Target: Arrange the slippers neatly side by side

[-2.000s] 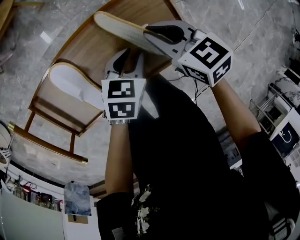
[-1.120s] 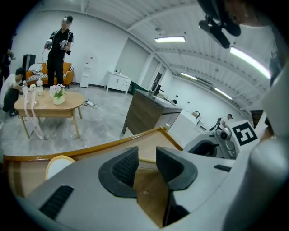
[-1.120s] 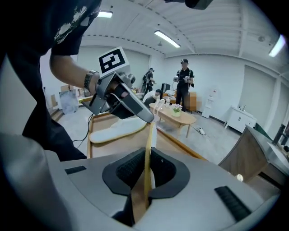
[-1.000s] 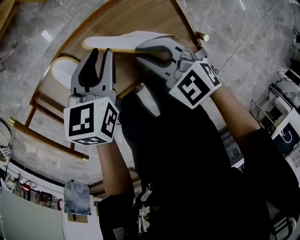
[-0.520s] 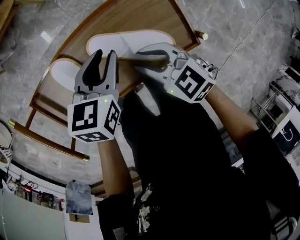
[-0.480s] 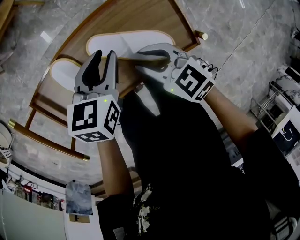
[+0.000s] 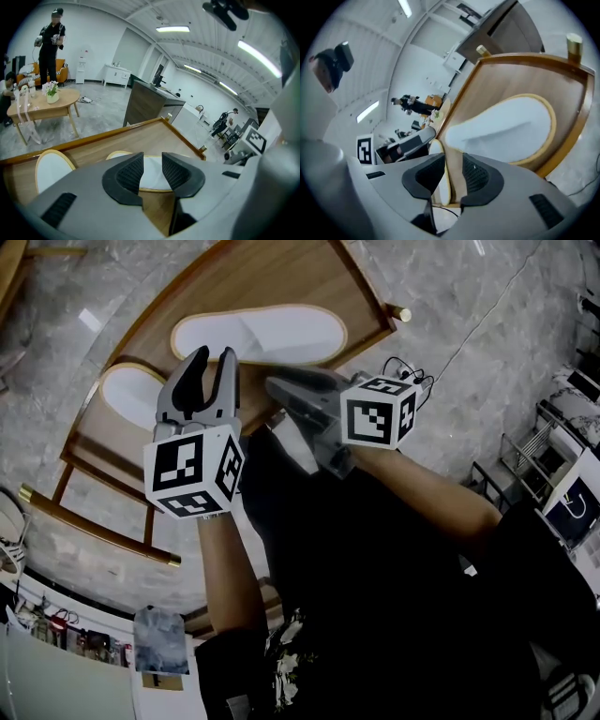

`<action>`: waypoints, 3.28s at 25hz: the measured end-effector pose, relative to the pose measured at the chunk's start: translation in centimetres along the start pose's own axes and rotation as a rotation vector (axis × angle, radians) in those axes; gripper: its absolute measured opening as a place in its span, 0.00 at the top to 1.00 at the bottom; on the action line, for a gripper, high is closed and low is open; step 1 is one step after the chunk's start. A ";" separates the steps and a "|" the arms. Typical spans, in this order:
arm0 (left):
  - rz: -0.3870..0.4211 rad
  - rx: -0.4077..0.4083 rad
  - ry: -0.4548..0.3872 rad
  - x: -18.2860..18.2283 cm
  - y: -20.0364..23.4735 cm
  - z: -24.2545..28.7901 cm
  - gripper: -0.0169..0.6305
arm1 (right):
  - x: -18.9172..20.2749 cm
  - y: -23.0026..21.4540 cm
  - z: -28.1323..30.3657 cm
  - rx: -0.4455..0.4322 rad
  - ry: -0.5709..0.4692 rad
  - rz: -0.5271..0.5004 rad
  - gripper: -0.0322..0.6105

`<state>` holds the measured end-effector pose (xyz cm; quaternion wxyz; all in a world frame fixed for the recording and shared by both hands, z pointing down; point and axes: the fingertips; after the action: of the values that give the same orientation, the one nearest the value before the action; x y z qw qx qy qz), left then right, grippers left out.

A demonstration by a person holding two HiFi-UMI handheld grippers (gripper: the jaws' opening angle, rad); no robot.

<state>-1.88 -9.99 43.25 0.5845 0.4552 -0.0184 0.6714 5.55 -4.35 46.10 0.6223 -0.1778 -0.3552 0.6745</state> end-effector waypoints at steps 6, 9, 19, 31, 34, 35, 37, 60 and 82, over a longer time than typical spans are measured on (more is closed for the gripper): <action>0.216 -0.107 0.144 1.2 2.5 1.5 0.79 | -1.8 -1.9 -0.1 0.079 -0.070 0.144 0.77; 0.204 -0.105 0.208 2.3 3.7 2.6 0.79 | -1.8 -3.3 -0.4 0.140 -0.076 0.136 0.76; 0.094 -0.106 0.319 5.5 4.2 3.0 0.82 | -5.0 -5.5 0.0 0.209 -0.146 0.129 0.76; -0.023 -0.010 0.310 8.6 0.1 3.0 0.82 | -9.6 -1.9 2.0 0.122 -0.218 0.044 0.76; -0.021 -0.003 0.288 8.1 0.0 2.7 0.82 | -9.8 -0.8 3.1 0.103 -0.212 0.024 0.76; -0.022 -0.005 0.275 7.7 0.1 2.5 0.82 | -9.8 -0.7 3.4 0.103 -0.210 0.028 0.77; -0.036 -0.003 0.243 7.0 0.0 1.9 0.82 | -10.0 -0.9 3.8 0.125 -0.217 0.031 0.85; -0.162 -0.231 -0.067 6.7 1.6 -9.3 0.93 | -3.8 7.0 1.5 0.080 -0.027 -0.679 0.94; -0.172 -0.304 -0.115 8.4 3.6 -13.4 0.94 | 0.7 7.8 4.3 0.106 0.121 -0.735 0.94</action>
<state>-11.87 2.73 42.57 0.6999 0.3993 -0.1142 0.5812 -3.08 -4.61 43.69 0.8510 -0.0455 -0.3224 0.4121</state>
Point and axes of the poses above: the fingertips, and each gripper's own axes: z forward along the fingers, y to its left, x out of its underside, and after that the axes turned 10 degrees about x, right-handed
